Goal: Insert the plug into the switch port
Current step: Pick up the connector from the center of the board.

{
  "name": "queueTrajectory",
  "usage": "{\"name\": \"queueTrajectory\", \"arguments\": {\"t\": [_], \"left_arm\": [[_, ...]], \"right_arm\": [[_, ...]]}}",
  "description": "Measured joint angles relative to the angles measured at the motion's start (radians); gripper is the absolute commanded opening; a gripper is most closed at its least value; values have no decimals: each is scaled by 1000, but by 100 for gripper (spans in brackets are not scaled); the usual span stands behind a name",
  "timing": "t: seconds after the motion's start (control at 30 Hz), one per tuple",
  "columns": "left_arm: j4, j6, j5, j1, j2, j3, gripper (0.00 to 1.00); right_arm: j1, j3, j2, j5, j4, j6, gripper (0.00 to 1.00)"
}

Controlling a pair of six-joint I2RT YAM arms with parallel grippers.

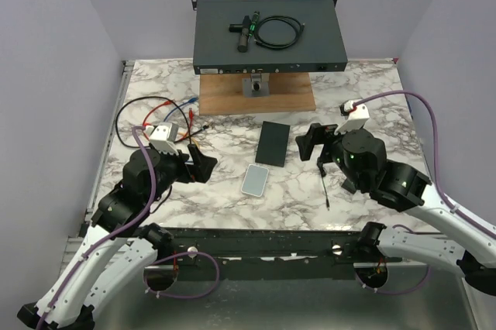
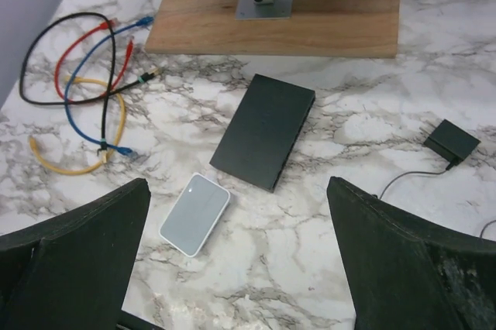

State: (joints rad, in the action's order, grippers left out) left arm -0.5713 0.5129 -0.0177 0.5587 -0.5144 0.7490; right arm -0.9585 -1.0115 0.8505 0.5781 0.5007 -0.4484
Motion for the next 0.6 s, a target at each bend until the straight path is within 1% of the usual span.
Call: {"name": "queueTrajectory", "arguments": {"t": [0.2, 0.37, 0.6], "left_arm": [[0, 12, -1, 0, 18, -5, 99], [-3, 16, -1, 0, 18, -5, 99], [-4, 31, 0, 0, 18, -5, 99]], "right_arm": [[0, -51, 64, 39, 90, -15, 100], [0, -115, 164, 45, 171, -23, 100], [0, -134, 304, 80, 293, -73, 100]]}}
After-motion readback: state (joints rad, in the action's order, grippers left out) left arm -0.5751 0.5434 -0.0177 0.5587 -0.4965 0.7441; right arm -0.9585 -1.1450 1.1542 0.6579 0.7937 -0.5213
